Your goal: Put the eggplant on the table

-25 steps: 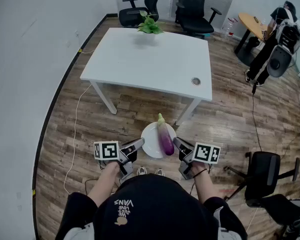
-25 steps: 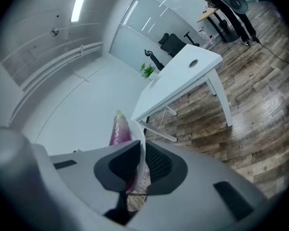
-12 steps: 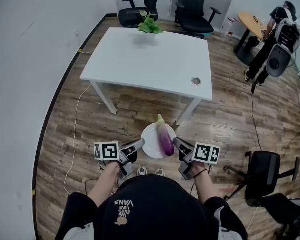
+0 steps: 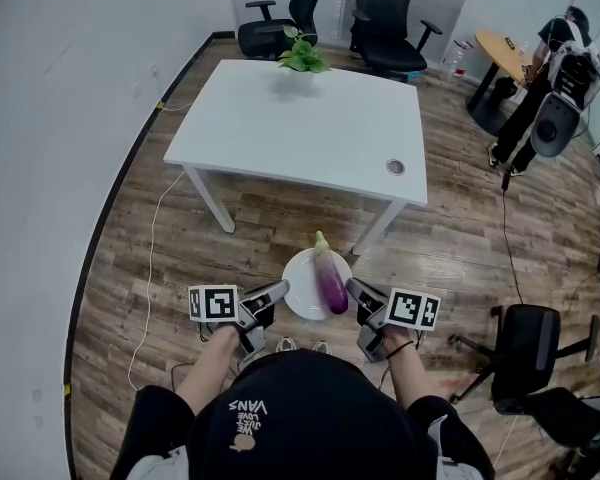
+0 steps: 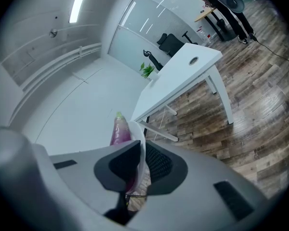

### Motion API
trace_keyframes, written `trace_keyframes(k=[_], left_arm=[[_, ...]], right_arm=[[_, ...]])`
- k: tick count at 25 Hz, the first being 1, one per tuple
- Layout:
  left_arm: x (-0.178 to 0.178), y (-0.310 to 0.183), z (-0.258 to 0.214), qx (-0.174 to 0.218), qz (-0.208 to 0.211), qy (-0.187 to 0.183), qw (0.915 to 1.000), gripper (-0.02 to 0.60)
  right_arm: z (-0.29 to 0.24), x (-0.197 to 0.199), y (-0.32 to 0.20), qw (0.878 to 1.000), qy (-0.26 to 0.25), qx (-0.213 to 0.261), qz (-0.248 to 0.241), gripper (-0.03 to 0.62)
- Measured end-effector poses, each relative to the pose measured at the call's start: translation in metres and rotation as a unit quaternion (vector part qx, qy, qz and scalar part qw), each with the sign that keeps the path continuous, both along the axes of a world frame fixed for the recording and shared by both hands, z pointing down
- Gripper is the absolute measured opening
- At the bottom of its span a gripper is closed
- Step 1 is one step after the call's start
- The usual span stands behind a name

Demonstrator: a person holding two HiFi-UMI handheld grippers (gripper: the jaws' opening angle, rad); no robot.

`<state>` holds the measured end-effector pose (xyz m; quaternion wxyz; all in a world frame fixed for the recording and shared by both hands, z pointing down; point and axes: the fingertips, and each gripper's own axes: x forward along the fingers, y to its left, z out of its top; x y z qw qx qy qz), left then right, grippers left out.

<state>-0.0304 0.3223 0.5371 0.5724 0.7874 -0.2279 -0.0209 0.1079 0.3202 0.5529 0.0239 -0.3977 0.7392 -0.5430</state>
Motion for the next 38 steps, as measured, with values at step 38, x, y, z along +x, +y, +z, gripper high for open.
trace_keyframes(k=[38], left_arm=[[0.007,-0.129,0.007,-0.002,-0.043,0.009,0.999,0.025]], right_arm=[[0.004,0.007,-0.141,0.999,-0.006,0.001,-0.037,0.037]])
